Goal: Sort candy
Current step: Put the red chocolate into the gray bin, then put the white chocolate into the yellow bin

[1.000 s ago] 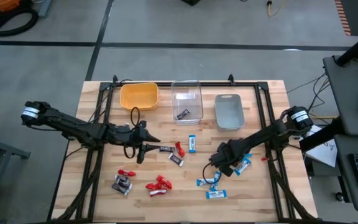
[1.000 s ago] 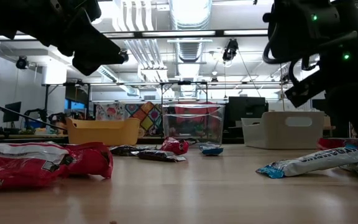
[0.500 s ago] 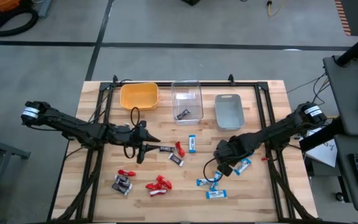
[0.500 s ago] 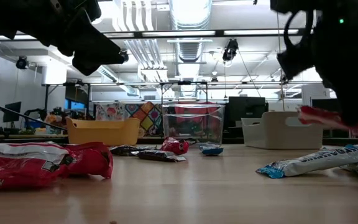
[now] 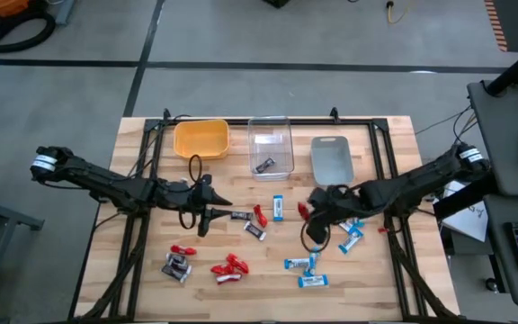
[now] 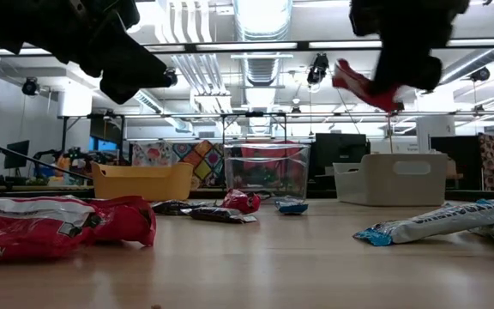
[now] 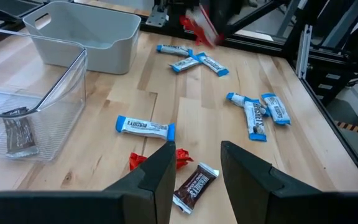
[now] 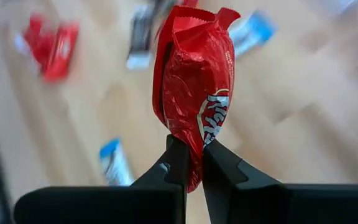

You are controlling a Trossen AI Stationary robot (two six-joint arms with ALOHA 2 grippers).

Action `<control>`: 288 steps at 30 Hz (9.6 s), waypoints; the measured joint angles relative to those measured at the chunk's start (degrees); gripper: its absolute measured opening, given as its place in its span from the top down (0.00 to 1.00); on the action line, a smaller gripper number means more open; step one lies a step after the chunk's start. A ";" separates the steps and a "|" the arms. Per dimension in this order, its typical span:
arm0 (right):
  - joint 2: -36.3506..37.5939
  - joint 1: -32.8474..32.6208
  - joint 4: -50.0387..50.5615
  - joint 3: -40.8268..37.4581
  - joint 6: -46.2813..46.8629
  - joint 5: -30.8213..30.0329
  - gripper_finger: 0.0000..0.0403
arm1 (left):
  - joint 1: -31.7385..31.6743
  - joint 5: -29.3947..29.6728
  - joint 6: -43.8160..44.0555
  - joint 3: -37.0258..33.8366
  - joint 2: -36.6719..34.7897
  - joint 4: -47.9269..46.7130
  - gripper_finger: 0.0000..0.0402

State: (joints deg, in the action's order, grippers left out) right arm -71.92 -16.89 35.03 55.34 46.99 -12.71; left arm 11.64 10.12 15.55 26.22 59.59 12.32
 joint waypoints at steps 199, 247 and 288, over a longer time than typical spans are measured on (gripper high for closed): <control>-8.76 40.18 -49.41 -3.04 -57.65 22.05 0.65 | -47.40 -41.27 -14.63 9.77 20.19 40.39 0.97; -10.57 36.61 -10.22 15.17 -54.53 13.72 0.94 | -44.00 -44.17 -4.67 9.77 26.42 44.21 0.66; -9.94 42.17 27.54 10.87 -32.52 -0.86 0.72 | -29.77 -20.82 -10.31 9.77 -2.65 -26.63 0.65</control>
State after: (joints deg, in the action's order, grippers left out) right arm -81.87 25.28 62.57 66.22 14.47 -13.56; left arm -18.13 -10.70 5.24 35.99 56.94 -14.31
